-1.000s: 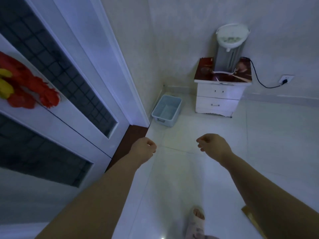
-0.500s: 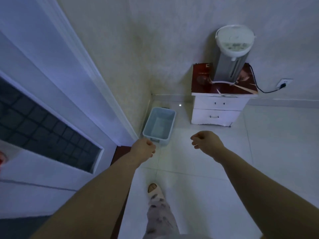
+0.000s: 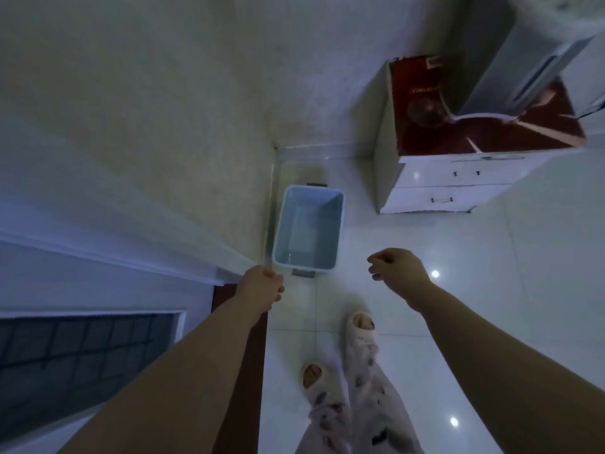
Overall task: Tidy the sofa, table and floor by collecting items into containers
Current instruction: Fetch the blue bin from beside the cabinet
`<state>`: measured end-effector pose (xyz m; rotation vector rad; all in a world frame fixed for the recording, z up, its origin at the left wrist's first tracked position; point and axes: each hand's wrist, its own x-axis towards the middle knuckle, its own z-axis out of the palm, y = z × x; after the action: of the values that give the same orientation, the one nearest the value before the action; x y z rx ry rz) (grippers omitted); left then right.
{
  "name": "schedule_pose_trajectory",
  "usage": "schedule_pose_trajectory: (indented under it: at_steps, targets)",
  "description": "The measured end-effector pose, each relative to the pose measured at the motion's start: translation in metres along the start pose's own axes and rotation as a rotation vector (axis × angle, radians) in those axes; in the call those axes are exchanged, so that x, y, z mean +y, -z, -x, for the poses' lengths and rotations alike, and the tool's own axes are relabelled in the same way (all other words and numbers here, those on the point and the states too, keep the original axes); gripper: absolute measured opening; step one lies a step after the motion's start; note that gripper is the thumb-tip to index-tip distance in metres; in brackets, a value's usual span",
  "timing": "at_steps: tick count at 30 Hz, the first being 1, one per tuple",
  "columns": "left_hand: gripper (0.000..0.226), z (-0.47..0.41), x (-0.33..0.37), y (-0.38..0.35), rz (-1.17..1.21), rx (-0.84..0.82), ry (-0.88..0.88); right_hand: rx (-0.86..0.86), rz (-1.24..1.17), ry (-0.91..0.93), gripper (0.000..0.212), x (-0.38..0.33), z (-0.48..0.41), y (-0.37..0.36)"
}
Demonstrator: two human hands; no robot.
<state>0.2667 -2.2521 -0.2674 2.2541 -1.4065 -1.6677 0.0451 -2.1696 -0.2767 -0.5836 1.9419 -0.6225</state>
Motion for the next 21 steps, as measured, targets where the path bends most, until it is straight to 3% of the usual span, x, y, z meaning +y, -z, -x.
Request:
schedule_pose_trajectory:
  at_steps: [8, 17, 19, 21]
  targets:
    - [0.009, -0.173, -0.016, -0.05, 0.09, 0.013, 0.122, -0.068, 0.054, -0.068, 0.021, 0.034, -0.167, -0.073]
    - [0.008, -0.32, -0.072, -0.102, 0.13, 0.1, 0.252, -0.139, 0.225, -0.154, 0.029, 0.097, -0.291, -0.137]
    - [0.037, -0.357, -0.091, -0.11, 0.017, 0.164, 0.228, -0.131, 0.264, -0.173, 0.039, 0.109, -0.312, -0.149]
    - [0.042, -0.382, -0.102, -0.115, -0.039, 0.221, 0.232, -0.136, 0.298, -0.178, 0.049, 0.118, -0.328, -0.161]
